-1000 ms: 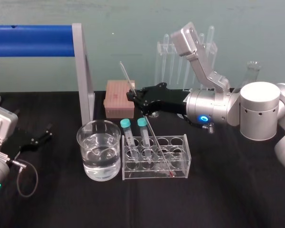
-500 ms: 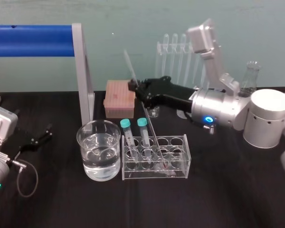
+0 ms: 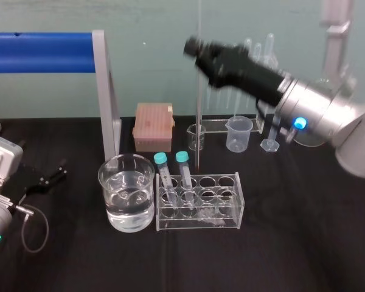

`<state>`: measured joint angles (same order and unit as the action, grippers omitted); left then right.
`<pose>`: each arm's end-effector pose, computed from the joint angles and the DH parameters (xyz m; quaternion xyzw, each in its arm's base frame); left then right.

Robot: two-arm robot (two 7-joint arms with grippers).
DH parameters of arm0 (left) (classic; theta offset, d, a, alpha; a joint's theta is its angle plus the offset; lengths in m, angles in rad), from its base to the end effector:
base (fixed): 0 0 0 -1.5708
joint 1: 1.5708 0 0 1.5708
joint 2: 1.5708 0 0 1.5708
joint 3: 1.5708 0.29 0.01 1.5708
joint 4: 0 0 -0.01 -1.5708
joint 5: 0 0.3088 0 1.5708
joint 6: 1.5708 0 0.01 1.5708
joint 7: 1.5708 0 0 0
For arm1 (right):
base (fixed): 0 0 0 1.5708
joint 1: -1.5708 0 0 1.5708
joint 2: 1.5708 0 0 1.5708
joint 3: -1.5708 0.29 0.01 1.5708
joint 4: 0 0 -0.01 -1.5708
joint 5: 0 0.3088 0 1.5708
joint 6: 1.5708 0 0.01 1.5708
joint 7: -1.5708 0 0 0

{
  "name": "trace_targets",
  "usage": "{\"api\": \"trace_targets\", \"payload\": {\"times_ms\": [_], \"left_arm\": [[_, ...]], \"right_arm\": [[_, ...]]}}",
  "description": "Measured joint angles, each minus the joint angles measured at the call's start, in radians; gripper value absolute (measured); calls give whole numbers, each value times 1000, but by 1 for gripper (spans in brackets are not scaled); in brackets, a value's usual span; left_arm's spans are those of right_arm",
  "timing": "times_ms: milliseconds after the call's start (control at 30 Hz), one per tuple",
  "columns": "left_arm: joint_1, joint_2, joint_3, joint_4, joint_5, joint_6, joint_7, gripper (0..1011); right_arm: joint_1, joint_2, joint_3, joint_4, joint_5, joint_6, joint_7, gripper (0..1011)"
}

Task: Hold the thermometer with one hand and immerse one end into the beaker, then reinsert it into the test tube rack.

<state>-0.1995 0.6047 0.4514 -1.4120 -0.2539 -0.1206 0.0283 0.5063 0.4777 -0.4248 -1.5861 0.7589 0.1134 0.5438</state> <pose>0.3581 0.0827 -0.3023 0.1415 -0.1325 0.5799 0.7913 0.4196 -0.0151 -0.1395 0.1050 -0.0269 -0.2944 0.9495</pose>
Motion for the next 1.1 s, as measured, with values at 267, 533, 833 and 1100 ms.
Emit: {"api": "trace_targets", "payload": {"times_ms": [267, 533, 833, 1100], "left_arm": [[0, 0, 0, 0, 0, 0, 0, 1008], [0, 0, 0, 0, 0, 0, 0, 1008], [0, 0, 0, 0, 0, 0, 0, 1008], [0, 0, 0, 0, 0, 0, 0, 1008]], "right_arm": [[115, 9, 25, -26, 60, 47, 6, 53], [216, 2, -10, 10, 56, 53, 22, 53], [293, -49, -74, 59, 76, 46, 75, 53], [349, -109, -149, 150, 109, 42, 158, 53]]}}
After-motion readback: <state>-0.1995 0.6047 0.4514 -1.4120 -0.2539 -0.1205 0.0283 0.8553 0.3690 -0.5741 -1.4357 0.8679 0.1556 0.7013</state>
